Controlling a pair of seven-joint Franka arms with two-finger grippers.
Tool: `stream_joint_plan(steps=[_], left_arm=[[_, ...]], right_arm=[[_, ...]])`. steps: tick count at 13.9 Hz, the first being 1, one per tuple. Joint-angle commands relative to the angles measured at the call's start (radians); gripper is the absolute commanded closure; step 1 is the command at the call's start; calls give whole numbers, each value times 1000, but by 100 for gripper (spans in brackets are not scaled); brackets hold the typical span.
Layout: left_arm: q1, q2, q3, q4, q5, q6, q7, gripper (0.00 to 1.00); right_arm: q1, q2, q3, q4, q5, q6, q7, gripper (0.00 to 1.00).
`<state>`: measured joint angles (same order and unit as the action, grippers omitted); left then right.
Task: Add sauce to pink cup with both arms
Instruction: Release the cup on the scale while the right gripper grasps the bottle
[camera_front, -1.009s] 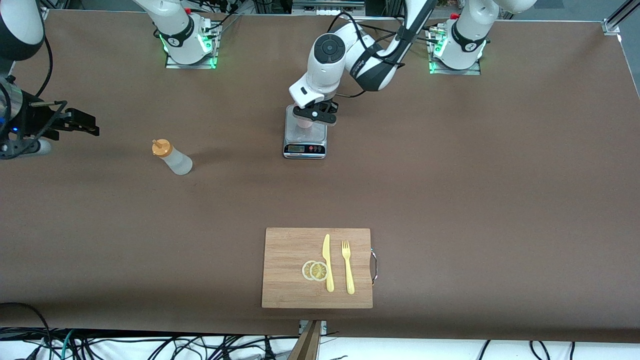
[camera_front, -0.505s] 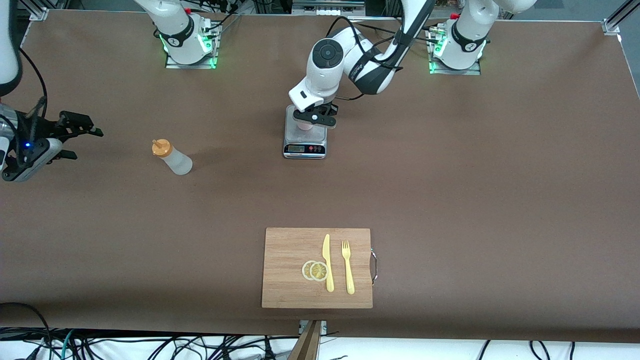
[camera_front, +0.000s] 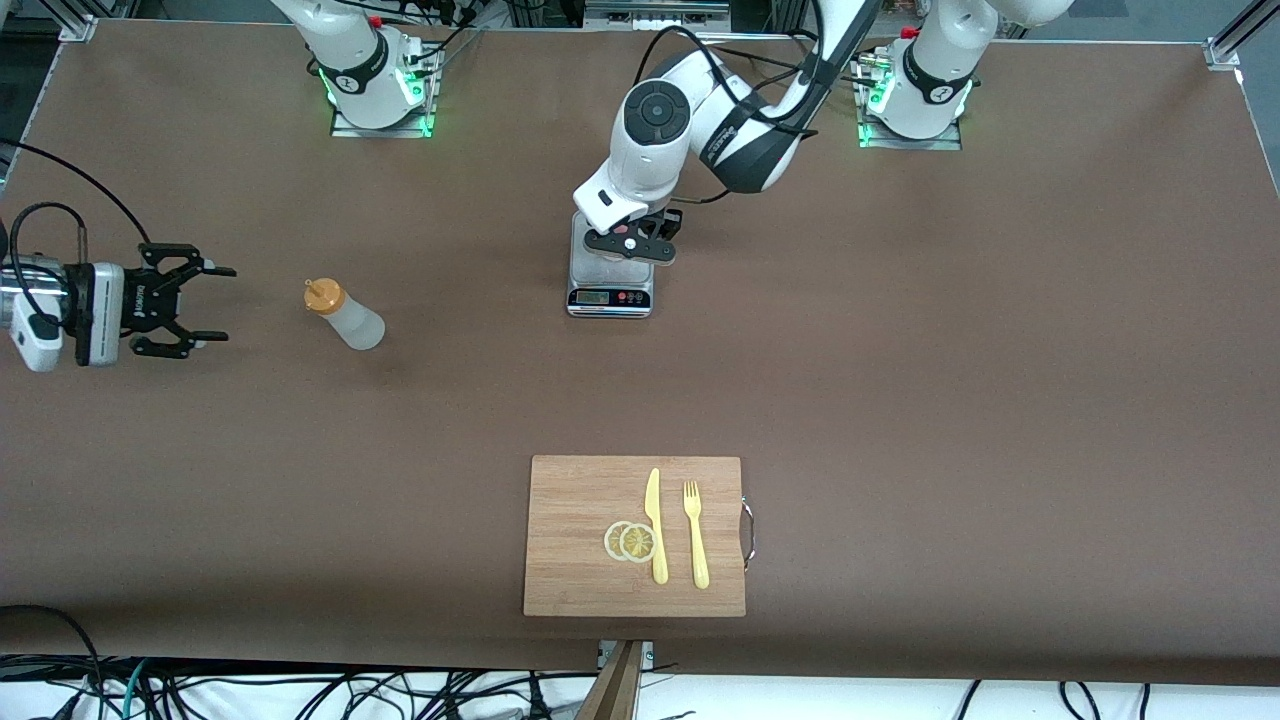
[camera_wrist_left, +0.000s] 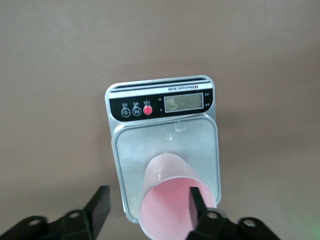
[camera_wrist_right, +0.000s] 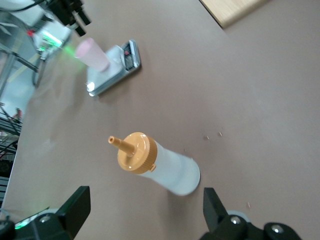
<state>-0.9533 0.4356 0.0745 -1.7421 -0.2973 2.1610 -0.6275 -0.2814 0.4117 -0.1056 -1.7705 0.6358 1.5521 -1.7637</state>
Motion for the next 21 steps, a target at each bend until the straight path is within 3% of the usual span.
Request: stream_joint_plan(steps=[1, 5, 9, 15, 19, 21], left_arm=[[46, -69, 44, 73, -19, -148, 3, 0], [169, -165, 80, 111, 24, -239, 28, 0], [373, -286, 111, 122, 73, -421, 58, 0], [640, -307, 100, 245, 208, -691, 395, 0], [849, -310, 9, 282, 262, -728, 598, 0], [887, -310, -1, 283, 277, -750, 655, 0]], right_arm=[[-54, 111, 7, 8, 122, -46, -234, 0], [-87, 278, 7, 11, 269, -127, -553, 0], [-87, 367, 7, 17, 301, -173, -736, 0], [-41, 438, 27, 43, 325, -175, -787, 0], [-13, 461, 72, 74, 325, -167, -786, 0], [-2, 464, 72, 75, 325, -172, -780, 0]])
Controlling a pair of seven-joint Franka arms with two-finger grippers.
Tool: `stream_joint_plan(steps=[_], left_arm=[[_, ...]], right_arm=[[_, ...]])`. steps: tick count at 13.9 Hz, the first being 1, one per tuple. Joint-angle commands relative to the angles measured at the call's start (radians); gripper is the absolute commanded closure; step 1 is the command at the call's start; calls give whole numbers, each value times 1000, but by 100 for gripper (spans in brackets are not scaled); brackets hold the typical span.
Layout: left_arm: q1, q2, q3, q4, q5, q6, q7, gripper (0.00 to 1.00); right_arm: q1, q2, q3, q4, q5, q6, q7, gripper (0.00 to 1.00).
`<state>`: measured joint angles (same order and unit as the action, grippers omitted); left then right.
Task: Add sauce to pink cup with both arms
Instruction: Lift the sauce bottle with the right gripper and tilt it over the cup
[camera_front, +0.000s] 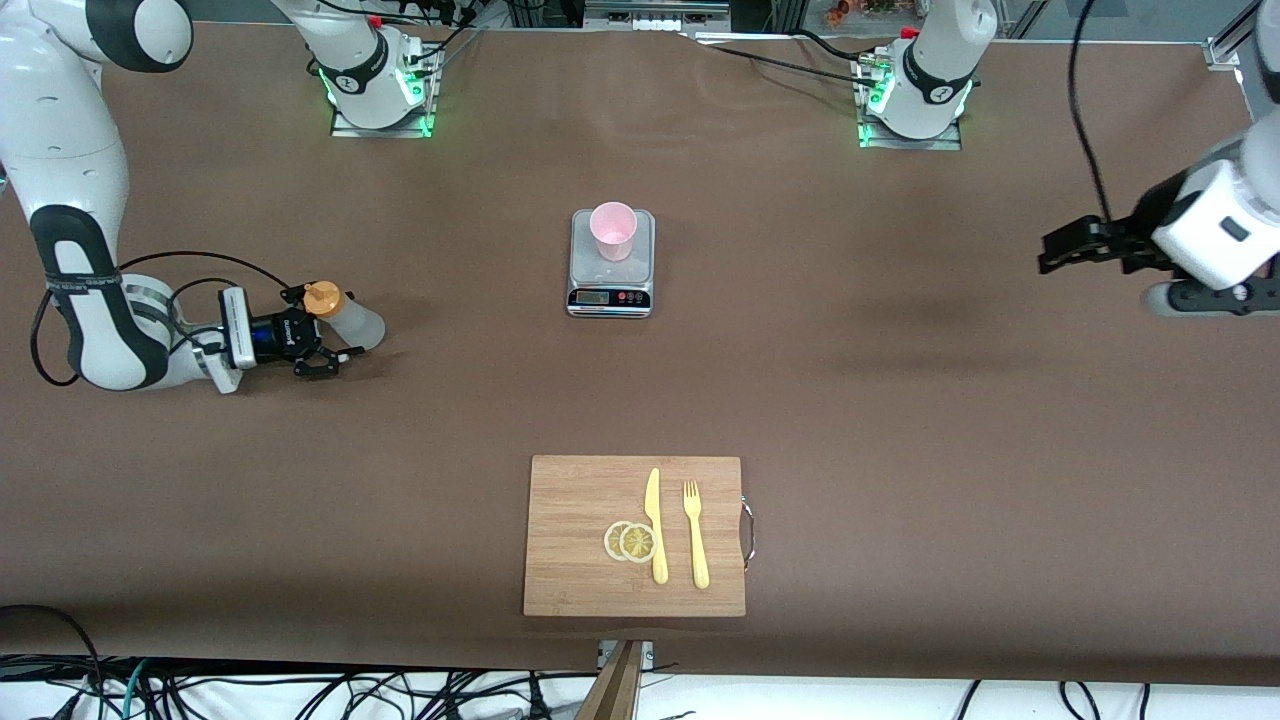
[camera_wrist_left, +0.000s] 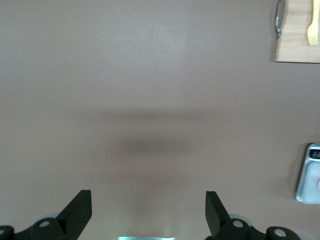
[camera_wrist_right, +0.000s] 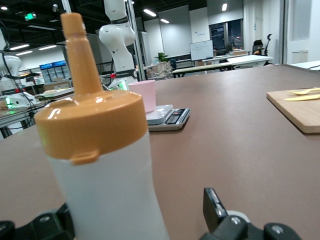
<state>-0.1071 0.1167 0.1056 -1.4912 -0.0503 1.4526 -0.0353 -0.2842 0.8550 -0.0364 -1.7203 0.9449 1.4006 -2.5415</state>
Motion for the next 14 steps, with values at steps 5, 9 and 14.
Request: stream_joint_plan(steps=[5, 9, 14], left_arm=[[76, 12, -81, 29, 32, -60, 66, 0], [55, 21, -84, 34, 32, -67, 66, 0], [53, 32, -83, 40, 29, -67, 67, 0]], right_arm=[[19, 18, 3, 54, -18, -23, 64, 68], [29, 9, 1, 59, -21, -25, 76, 100], [138, -75, 7, 154, -173, -22, 384, 100]])
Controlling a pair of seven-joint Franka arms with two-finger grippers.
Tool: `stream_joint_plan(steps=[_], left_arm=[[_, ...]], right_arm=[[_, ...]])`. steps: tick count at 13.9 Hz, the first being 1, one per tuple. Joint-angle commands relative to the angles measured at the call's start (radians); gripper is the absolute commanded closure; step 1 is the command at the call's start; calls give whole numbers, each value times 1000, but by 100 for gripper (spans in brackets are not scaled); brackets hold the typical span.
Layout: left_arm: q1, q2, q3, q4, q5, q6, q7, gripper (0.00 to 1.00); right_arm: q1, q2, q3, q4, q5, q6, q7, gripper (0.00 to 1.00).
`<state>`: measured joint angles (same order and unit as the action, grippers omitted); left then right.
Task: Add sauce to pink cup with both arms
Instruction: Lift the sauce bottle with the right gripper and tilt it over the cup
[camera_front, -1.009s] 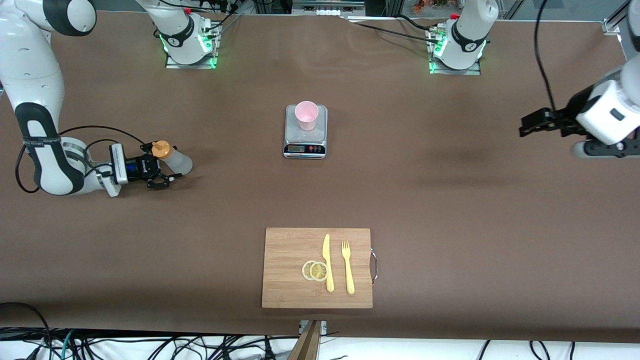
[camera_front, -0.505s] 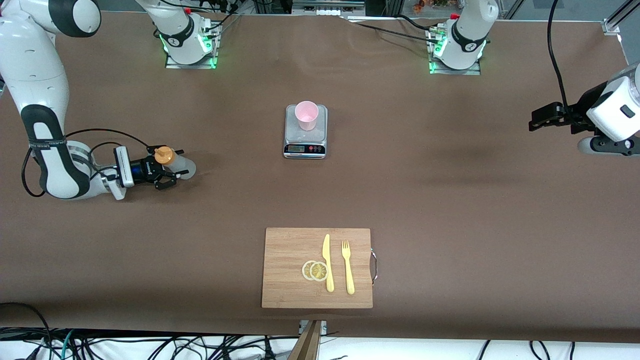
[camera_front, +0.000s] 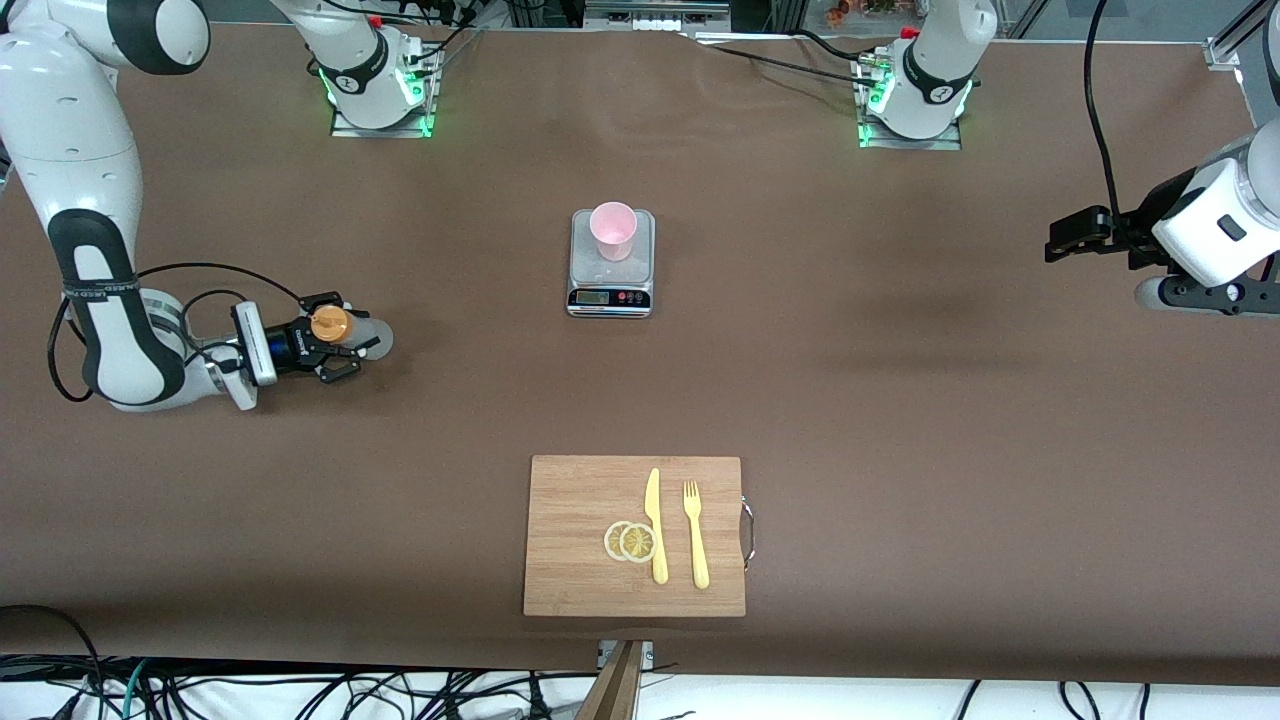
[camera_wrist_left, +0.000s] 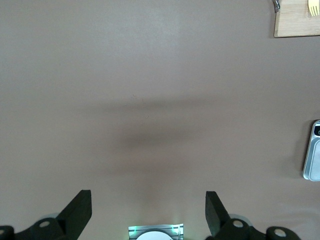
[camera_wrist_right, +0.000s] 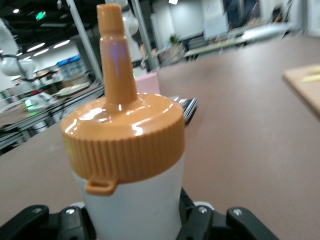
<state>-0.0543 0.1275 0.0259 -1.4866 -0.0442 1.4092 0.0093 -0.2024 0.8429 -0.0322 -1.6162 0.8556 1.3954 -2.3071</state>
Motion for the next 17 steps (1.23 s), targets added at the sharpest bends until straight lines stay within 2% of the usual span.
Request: stream_joint_plan(steps=[1, 5, 9, 12, 17], left_arm=[[2, 21, -3, 35, 21, -24, 23, 0], [1, 21, -3, 37, 20, -24, 21, 0], [-1, 23, -3, 37, 12, -22, 21, 0], [-1, 27, -3, 40, 12, -22, 21, 0], [-1, 29, -3, 52, 14, -22, 23, 0]], right_arm=[[66, -83, 32, 93, -128, -18, 241, 100], [86, -117, 205, 202, -341, -10, 527, 100], [185, -171, 352, 203, -645, 7, 772, 100], [244, -174, 454, 205, -821, 7, 943, 100], [417, -179, 466, 203, -986, -18, 1139, 100]])
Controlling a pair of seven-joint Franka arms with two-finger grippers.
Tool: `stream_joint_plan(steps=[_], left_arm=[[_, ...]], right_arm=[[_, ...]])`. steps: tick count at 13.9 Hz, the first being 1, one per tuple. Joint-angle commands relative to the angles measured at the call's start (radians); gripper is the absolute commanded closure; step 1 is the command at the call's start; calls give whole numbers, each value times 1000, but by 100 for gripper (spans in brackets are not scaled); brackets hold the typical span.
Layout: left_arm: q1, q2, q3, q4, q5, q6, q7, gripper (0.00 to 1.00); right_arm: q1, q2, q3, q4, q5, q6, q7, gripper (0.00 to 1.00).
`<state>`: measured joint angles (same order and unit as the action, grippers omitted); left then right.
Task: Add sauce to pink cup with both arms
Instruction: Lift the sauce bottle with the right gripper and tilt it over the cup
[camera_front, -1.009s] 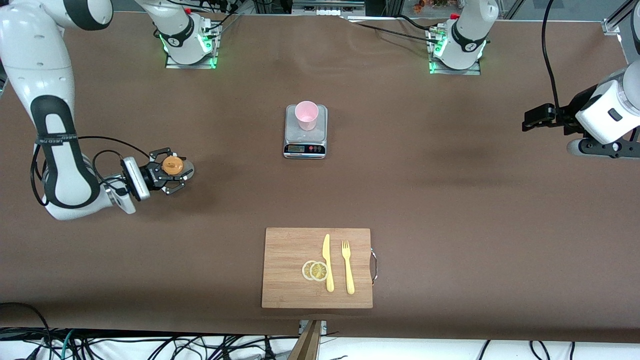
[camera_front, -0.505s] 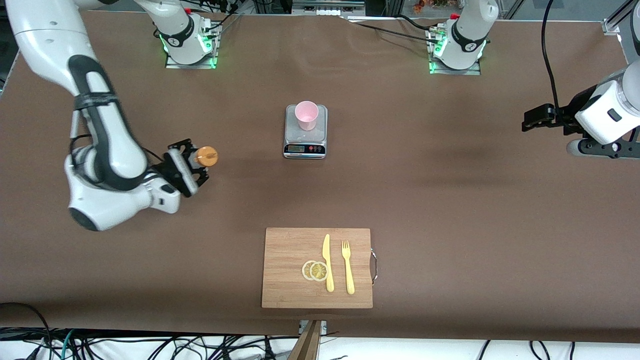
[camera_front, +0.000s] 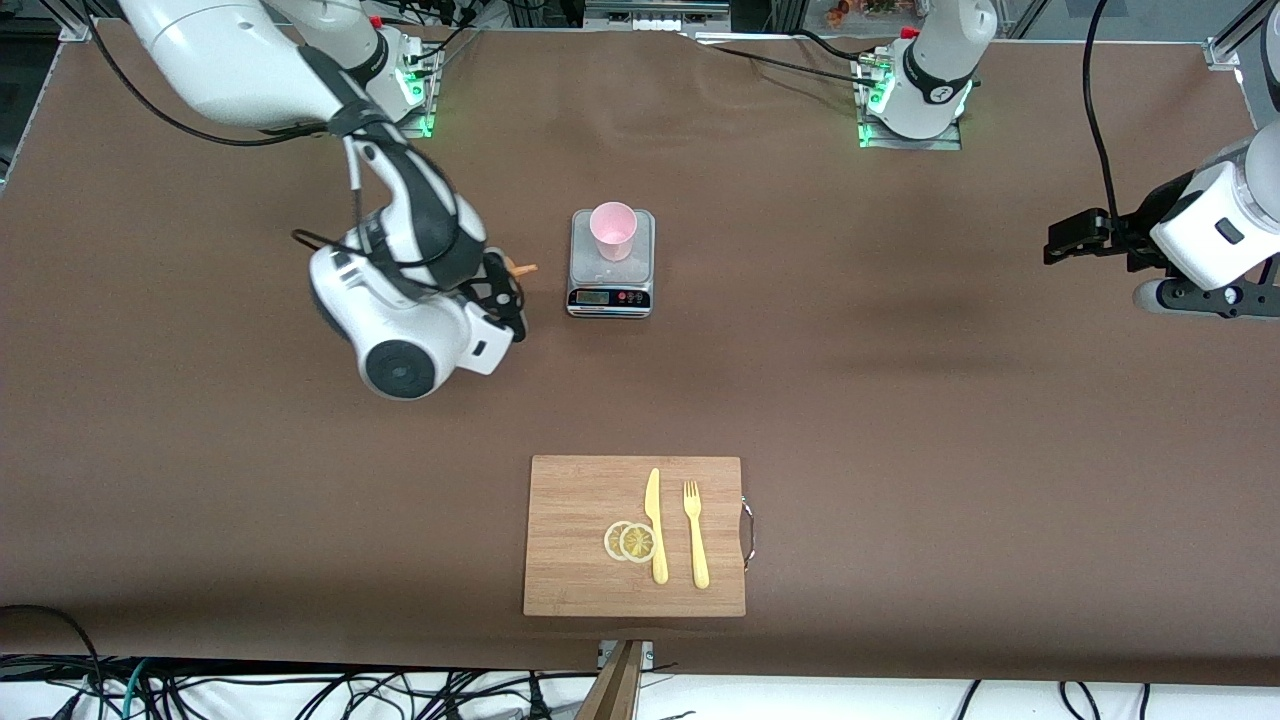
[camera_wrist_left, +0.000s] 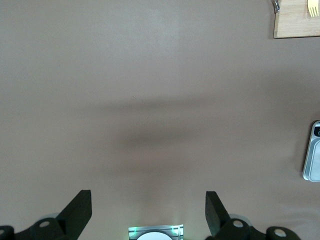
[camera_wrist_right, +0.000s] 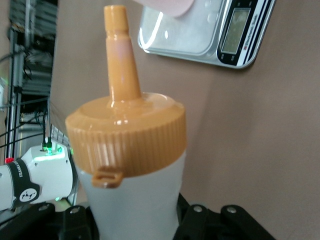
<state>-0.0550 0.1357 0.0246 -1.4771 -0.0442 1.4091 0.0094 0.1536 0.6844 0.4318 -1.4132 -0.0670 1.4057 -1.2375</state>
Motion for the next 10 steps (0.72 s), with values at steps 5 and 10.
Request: stream_joint_plan(steps=[5, 10], left_arm=[[1, 21, 0, 43, 14, -22, 23, 0], [4, 21, 0, 43, 12, -22, 24, 0]], right_arm=[[213, -19, 1, 0, -207, -59, 211, 100], [303, -14, 1, 0, -303, -128, 306, 100]])
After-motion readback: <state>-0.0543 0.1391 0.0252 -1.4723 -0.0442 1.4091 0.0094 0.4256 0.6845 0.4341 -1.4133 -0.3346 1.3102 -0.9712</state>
